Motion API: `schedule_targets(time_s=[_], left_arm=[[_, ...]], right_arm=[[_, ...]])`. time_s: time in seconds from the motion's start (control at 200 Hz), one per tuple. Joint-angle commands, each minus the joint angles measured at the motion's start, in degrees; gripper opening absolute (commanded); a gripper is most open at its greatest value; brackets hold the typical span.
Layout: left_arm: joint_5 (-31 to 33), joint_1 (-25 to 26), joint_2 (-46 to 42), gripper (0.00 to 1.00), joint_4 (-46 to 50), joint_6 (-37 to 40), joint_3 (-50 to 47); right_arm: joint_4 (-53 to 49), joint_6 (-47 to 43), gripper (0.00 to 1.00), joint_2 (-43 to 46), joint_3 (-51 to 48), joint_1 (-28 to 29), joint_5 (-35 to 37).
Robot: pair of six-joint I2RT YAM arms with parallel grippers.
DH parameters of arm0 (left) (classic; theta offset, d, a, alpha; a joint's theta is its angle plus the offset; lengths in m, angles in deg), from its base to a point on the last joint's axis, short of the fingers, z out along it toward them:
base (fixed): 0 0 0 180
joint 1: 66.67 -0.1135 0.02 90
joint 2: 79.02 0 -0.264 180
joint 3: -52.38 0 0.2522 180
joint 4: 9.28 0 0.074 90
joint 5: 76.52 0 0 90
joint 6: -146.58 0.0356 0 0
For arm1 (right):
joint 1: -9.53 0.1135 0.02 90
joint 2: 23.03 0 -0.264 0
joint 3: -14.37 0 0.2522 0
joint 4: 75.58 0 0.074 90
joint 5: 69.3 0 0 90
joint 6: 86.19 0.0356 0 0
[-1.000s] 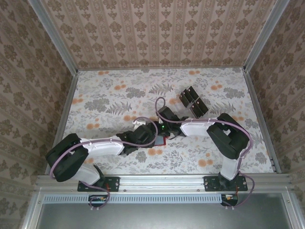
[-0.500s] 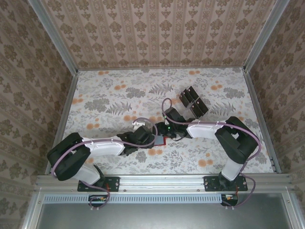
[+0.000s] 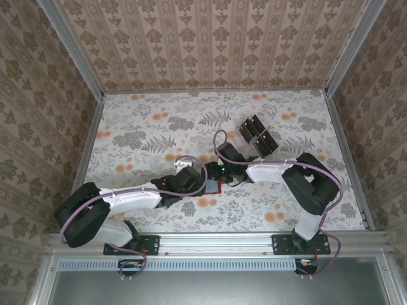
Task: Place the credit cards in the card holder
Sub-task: Flip over the card slot in the card holder.
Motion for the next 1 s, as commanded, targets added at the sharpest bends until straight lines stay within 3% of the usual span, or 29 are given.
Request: schedule_targets(time_s=[0.0,0.455,0.995], left_arm=[[-0.25,0.11,-0.94,1.0,-1.25,1.0,-0.51],[-2.46,0.18,4.27,1.0,-4.84,2.04,0.86],[0.56,-0.07,5.72,0.96,-3.05,-3.08,-3.0]], right_arm=[[-0.63,1.03,0.59,-2.09,1.02,1.14,-1.68],[0.05,1.85,0.59,-2.82,1.32,1.68,-1.89],[-1.81,0.49,0.6,1.67,0.44,0.79,-0.22]])
